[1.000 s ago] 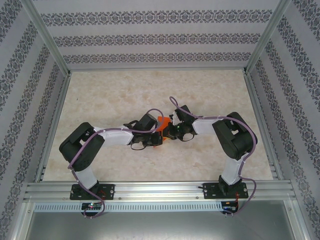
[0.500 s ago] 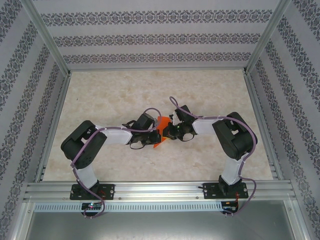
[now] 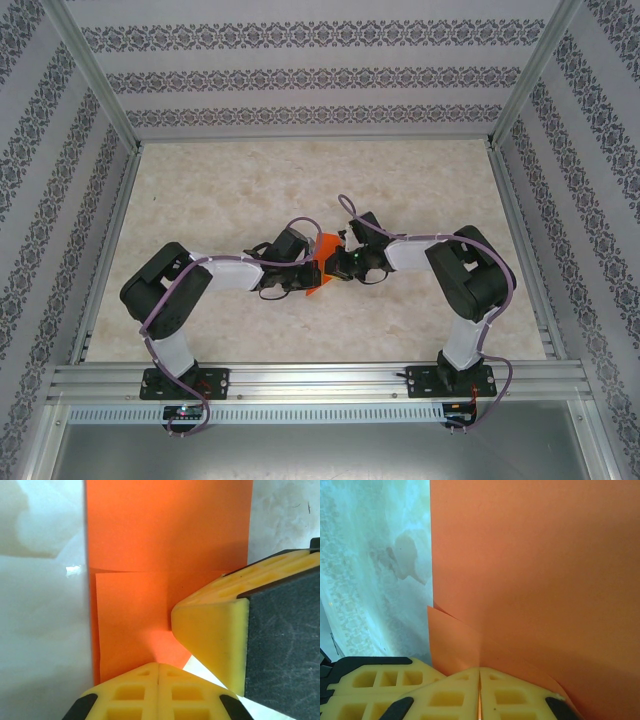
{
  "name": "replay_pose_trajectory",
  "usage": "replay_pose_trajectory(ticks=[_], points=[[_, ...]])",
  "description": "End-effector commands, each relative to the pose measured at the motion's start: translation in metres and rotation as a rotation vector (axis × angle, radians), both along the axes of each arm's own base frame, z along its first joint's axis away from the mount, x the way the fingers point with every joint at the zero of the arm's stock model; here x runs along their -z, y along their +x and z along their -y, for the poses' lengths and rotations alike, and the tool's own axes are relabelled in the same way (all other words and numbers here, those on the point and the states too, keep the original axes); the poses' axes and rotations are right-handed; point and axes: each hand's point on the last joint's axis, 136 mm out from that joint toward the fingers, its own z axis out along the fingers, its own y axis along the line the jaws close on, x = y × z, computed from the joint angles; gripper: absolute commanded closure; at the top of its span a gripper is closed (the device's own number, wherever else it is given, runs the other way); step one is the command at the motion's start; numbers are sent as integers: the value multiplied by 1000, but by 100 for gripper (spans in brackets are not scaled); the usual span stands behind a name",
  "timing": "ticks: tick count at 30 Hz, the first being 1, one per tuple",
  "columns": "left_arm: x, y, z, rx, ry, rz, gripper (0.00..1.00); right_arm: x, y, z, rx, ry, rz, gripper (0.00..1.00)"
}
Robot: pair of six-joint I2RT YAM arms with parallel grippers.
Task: Fold a paper plane with a square sheet of paper (pick it up from the middle)
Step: Third fold the triangle at the center of the table.
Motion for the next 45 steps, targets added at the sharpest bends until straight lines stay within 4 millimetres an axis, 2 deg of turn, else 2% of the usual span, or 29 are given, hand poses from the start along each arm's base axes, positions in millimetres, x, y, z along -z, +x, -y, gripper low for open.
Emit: replay_pose_trajectory(ticks=[1, 10, 22, 26, 29, 33, 37, 41, 45], points=[[63, -41, -57, -13, 269, -167, 100, 24, -5, 20, 48, -74, -28, 90], [72, -48, -64, -12, 291, -183, 100, 23, 13, 39, 99, -35, -9, 88], [76, -51, -66, -9, 297, -190, 100, 19, 52, 79, 189, -73, 25, 86], [73, -49, -62, -5, 286, -188, 100, -8, 55, 72, 168, -18, 70, 87], [71, -47, -61, -5, 282, -185, 100, -32, 48, 63, 146, -6, 121, 87], [69, -46, -58, -1, 275, -186, 100, -43, 32, 47, 114, 9, 139, 88], [67, -45, -57, 2, 271, -182, 100, -23, 21, 30, 85, -9, 93, 89], [65, -45, -56, 8, 268, -183, 100, -9, 21, 17, 65, 11, 58, 89], [58, -43, -52, 20, 251, -172, 100, 14, 15, 20, 38, -84, 8, 92]])
